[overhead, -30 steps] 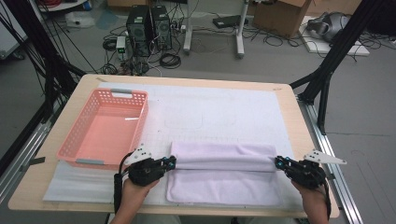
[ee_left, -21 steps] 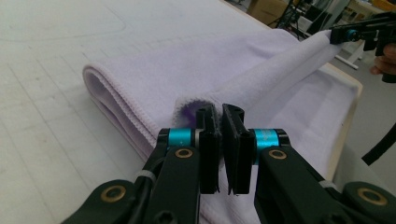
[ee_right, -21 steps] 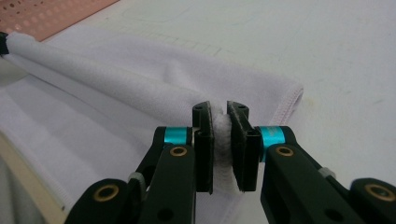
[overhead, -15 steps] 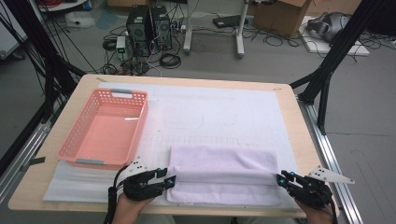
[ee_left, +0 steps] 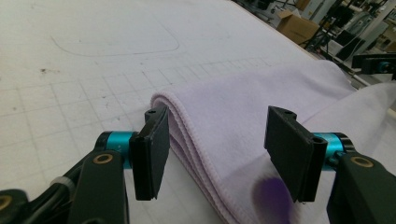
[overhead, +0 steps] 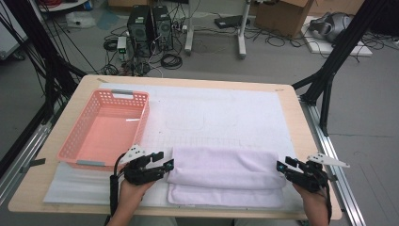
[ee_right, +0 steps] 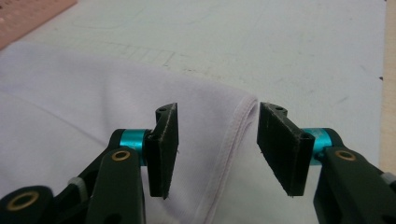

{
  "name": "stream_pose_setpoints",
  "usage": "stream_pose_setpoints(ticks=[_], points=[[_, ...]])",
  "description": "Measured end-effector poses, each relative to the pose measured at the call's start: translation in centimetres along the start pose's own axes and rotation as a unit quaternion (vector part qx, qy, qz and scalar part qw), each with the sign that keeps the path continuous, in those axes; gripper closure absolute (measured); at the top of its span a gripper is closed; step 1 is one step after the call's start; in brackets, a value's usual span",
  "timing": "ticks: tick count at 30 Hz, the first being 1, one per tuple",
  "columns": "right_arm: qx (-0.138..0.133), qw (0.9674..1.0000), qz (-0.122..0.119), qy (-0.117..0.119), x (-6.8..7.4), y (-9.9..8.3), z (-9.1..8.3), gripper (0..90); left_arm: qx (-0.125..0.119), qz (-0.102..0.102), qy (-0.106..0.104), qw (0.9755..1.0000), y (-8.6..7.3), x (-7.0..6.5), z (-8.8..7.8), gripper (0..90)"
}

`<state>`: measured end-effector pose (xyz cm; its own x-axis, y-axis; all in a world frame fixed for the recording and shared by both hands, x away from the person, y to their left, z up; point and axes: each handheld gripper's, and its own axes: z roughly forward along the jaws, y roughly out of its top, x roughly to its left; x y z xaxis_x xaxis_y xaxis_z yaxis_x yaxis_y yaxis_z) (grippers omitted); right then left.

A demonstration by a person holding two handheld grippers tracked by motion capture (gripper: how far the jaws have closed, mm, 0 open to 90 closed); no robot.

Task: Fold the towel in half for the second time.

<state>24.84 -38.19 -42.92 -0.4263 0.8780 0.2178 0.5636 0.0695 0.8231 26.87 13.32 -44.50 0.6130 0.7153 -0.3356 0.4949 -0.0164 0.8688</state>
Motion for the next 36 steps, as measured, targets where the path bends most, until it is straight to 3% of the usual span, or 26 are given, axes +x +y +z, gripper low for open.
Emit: stream_pose_setpoints(ticks=[5, 10, 12, 13, 16, 17, 18, 20, 23, 28, 33, 36], points=[[0.042, 0.9984, -0.033, -0.018, -0.4, 0.6, 2.1, 42.5, 0.029, 0.006, 0.031, 0.9991, 0.2, 0.7, 1.5, 35.3], [0.06, 0.9978, -0.029, -0.002, -1.2, 0.5, 3.4, 40.3, 0.072, -0.008, 0.042, 0.9965, 0.7, 1.2, 2.9, 36.2], [0.076, 0.9957, -0.051, 0.006, -0.9, 0.4, 4.2, 43.3, 0.094, -0.011, 0.037, 0.9949, 0.9, 1.2, 3.6, 36.4], [0.077, 0.9954, -0.057, 0.008, -0.8, 0.4, 4.2, 49.8, 0.095, -0.007, 0.038, 0.9948, 0.9, 1.1, 3.8, 36.1], [0.08, 0.9959, -0.039, 0.02, -1.0, 0.4, 4.1, 64.7, 0.102, 0.011, 0.033, 0.9941, 1.0, 0.7, 4.3, 37.3], [0.083, 0.9956, -0.036, 0.025, -1.0, 0.4, 4.1, 77.2, 0.106, 0.022, 0.035, 0.9935, 1.0, 0.5, 4.5, 42.1], [0.087, 0.9947, -0.027, 0.047, -1.0, 0.5, 4.1, 78.8, 0.112, 0.032, 0.031, 0.9927, 1.0, 0.3, 4.6, 51.3], [0.088, 0.9943, -0.045, 0.041, -0.7, 0.6, 4.1, 81.2, 0.119, 0.022, 0.017, 0.9925, 1.1, 0.1, 4.9, 79.6], [0.073, 0.9951, -0.048, 0.047, -1.0, 0.8, 4.0, 82.7, 0.1, 0.02, 0.034, 0.9942, 1.7, 0.1, 5.0, 82.2], [0.043, 0.9974, -0.045, 0.035, -1.7, 2.1, 4.6, 82.7, 0.06, 0.011, 0.053, 0.9967, 3.4, 0.6, 5.3, 82.4], [0.035, 0.9983, -0.043, 0.016, -2.3, 4.3, 6.5, 82.6, 0.044, 0.006, 0.073, 0.9964, 4.9, 2.1, 6.7, 82.2], [0.034, 0.9984, -0.044, 0.005, -2.5, 5.6, 7.6, 82.5, 0.053, 0.013, 0.086, 0.9948, 5.6, 2.8, 7.7, 82.1]])
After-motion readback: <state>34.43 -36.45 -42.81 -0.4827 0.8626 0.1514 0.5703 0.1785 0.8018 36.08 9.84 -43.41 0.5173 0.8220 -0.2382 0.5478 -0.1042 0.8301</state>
